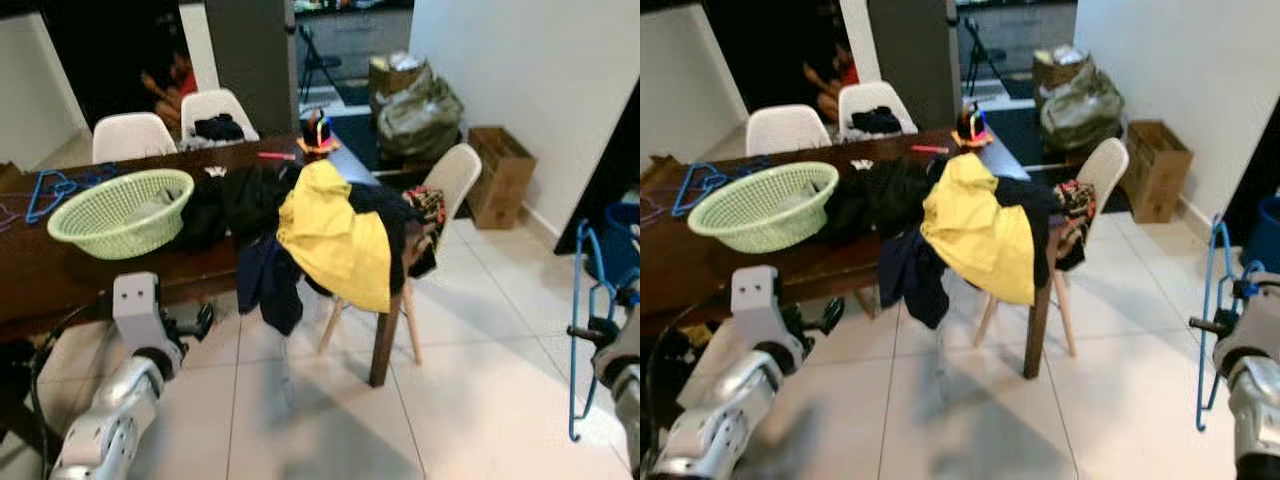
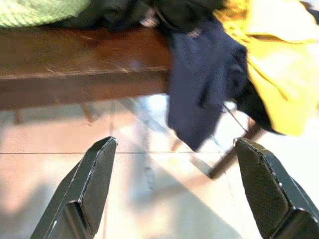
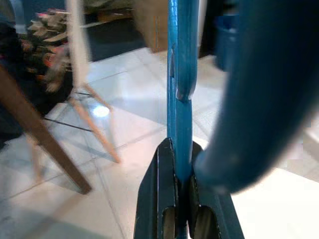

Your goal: Hang hanger

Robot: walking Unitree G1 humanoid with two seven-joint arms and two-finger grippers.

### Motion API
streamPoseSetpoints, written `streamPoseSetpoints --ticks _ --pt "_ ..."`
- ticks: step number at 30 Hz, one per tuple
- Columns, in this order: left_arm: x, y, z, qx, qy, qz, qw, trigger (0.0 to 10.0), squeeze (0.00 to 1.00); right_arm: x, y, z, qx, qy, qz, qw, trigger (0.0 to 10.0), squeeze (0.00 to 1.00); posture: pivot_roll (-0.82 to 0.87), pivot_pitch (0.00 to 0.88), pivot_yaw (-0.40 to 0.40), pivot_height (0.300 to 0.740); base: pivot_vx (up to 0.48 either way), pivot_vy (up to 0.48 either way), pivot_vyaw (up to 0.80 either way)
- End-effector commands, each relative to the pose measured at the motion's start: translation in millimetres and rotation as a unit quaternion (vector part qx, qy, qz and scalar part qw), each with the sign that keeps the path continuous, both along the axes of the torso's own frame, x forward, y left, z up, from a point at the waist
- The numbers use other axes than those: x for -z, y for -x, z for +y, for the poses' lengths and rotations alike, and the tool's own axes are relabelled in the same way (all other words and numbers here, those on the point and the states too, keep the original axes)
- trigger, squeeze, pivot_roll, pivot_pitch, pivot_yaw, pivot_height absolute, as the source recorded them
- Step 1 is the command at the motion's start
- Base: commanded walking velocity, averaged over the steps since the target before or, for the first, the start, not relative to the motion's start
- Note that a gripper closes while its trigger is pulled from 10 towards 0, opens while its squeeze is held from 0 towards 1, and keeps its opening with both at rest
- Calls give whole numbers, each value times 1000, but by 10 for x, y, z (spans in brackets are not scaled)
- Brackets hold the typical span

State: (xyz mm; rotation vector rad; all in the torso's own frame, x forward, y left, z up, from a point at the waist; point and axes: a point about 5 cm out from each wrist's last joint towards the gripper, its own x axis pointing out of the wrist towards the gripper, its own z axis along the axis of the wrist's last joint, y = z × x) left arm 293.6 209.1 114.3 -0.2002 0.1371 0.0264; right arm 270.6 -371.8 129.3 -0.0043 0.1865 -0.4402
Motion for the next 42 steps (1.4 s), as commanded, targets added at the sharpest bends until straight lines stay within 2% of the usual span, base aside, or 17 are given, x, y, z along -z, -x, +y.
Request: streamPoseSetpoints --ticks 1,7,8,9,10,11,12,14,15,16,17,25,42 --pt "-71 -6 25 1 -18 6 1000 10000 0 -154 -26 -21 2 8 -18 1000 10000 0 9 0 8 740 -266 0 0" --pt "-71 -6 25 1 -18 6 1000 10000 0 -154 -26 -21 2 8 -18 1000 10000 0 9 0 8 740 -266 0 0" --pt "9 3 12 -2 0 3 1000 10000 0 -3 -11 17 -2 0 -2 1000 10000 0 20 0 0 740 -360 0 0" --pt "9 3 12 -2 0 3 1000 10000 0 -3 -11 17 -2 0 -2 1000 10000 0 20 0 0 740 -360 0 0" --pt "479 99 -68 9 -12 52 999 10000 0 674 161 356 -59 -20 83 995 10000 0 -22 0 0 740 0 0 0" --pt "479 99 -68 9 -12 52 999 10000 0 674 161 356 -59 -20 83 995 10000 0 -22 0 0 740 0 0 0" --pt "753 200 -134 24 -27 82 996 10000 0 1104 355 647 -104 -41 135 984 10000 0 -29 0 0 740 0 -428 0" --pt "753 200 -134 24 -27 82 996 10000 0 1104 355 647 -104 -41 135 984 10000 0 -29 0 0 740 0 -428 0" --pt "913 270 -178 38 -42 100 993 10000 0 1351 509 843 -134 -56 166 975 10000 0 -31 0 0 740 0 -428 0" --pt "913 270 -178 38 -42 100 993 10000 0 1351 509 843 -134 -56 166 975 10000 0 -31 0 0 740 0 -428 0" --pt "963 291 -176 35 -41 104 993 10000 0 1457 590 934 -148 -65 179 970 10000 0 -34 0 0 740 0 -428 0" --pt "882 207 -85 -2 -12 88 996 10000 0 1464 601 908 -146 -67 182 970 10000 0 -35 0 0 740 0 -107 0" --pt "1005 212 -99 -4 -44 86 995 10000 0 1542 656 903 -151 -61 186 969 10000 0 -36 0 -19 740 0 0 0"
